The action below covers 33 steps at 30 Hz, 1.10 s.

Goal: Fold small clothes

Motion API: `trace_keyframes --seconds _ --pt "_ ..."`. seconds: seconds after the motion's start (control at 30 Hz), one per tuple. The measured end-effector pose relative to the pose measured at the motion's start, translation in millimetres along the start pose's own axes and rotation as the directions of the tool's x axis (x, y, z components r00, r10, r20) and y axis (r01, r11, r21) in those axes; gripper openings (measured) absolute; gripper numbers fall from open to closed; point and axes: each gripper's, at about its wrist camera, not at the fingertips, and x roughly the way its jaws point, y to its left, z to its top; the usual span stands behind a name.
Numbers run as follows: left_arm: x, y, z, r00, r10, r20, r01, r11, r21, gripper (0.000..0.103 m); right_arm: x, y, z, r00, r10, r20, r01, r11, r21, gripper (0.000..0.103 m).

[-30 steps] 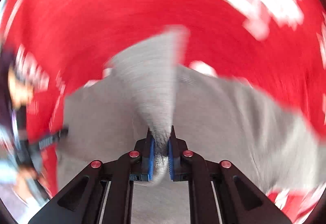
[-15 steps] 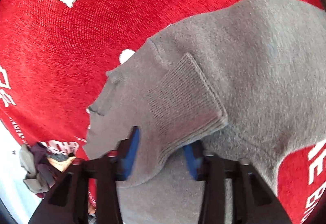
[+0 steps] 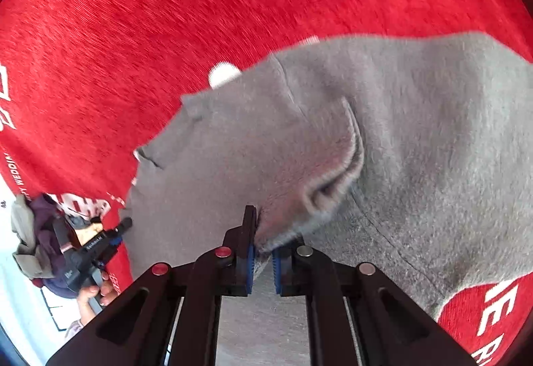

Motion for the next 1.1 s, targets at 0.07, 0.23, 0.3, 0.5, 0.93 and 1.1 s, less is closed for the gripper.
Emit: trace_keyframes --seconds 0.07,0.23,0.3,0.5,0.93,1.1 --pt "-1 5 5 1.0 0.004 0.015 -0.004 1.0 0.002 0.01 -8 13 4 0.999 0.024 0.03 -0.022 0.999 -0.048 0.009" --pt "9 18 3 1.0 0.013 0.013 -0.013 0.999 -0.039 0.01 -3 27 9 0.998 0.011 0.055 -0.005 0.994 -0.108 0.009" --pt "8 18 2 1.0 0.009 0.019 -0.008 0.998 -0.061 0.012 8 13 5 0.999 -0.031 0.035 0.034 0.996 -0.082 0.009" --pt "-12 7 -2 0.988 0.15 0.031 -0.15 0.989 0.009 0.057 8 -14 -2 0.999 -0.032 0.027 0.032 0.999 -0.014 0.013" --pt "-46 -59 -89 0.993 0.115 -0.032 -0.108 0.982 0.156 0.057 -19 -22 -30 0.986 -0.167 -0.006 0.167 0.986 0.006 0.026" --pt "-33 -101 -122 0.989 0.088 -0.117 -0.059 0.972 0.227 0.057 -19 -13 -47 0.984 -0.173 -0.031 0.172 0.984 -0.047 0.047"
